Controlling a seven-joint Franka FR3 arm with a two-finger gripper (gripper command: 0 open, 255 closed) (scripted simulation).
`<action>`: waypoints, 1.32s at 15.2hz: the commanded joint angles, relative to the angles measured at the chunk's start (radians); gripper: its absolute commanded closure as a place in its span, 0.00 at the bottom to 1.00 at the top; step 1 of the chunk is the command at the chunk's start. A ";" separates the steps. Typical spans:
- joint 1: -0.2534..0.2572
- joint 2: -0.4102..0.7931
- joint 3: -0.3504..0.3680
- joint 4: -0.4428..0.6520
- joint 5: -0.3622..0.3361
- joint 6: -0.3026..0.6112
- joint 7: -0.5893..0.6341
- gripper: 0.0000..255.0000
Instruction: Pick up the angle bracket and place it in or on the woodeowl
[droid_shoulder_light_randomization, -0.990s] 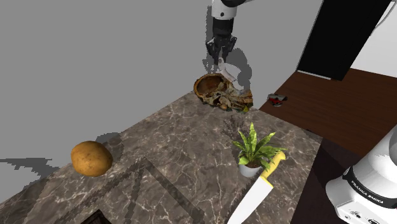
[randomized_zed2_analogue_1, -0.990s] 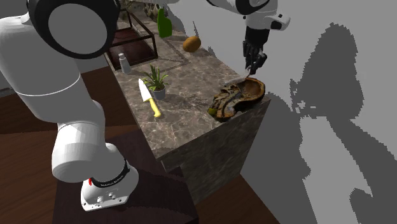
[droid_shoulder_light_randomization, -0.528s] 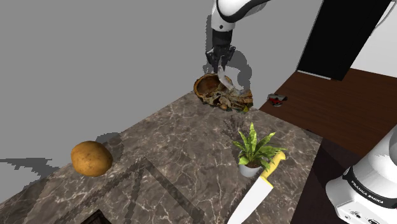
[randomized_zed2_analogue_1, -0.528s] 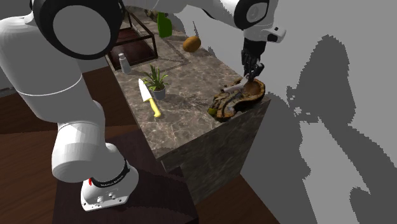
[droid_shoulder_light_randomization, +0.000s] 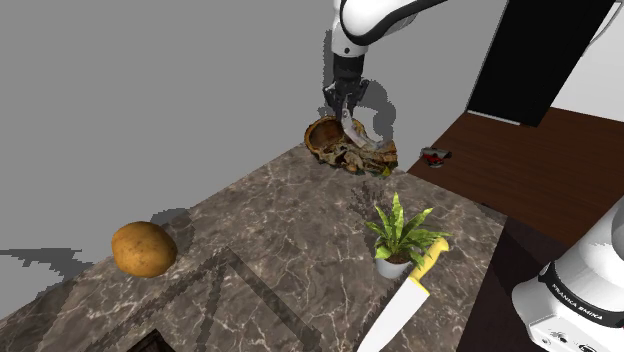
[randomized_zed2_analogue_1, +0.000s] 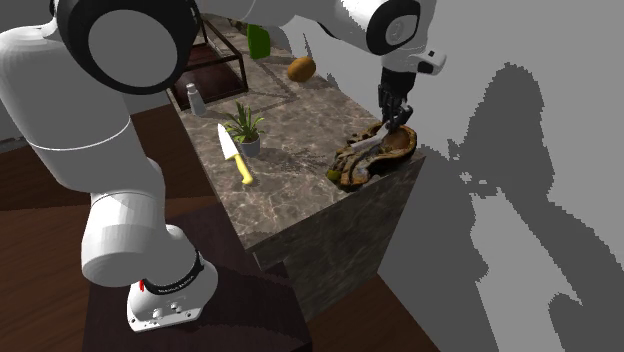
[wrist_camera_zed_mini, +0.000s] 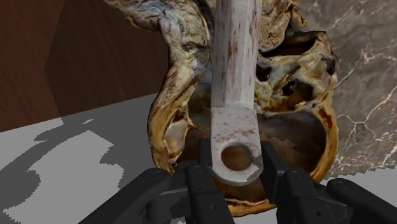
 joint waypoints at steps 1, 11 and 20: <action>0.000 0.000 0.000 0.000 0.000 0.000 0.000 1.00; 0.001 -0.024 0.002 0.070 0.008 -0.093 -0.006 0.00; 0.001 -0.029 0.003 0.091 0.010 -0.118 -0.007 0.00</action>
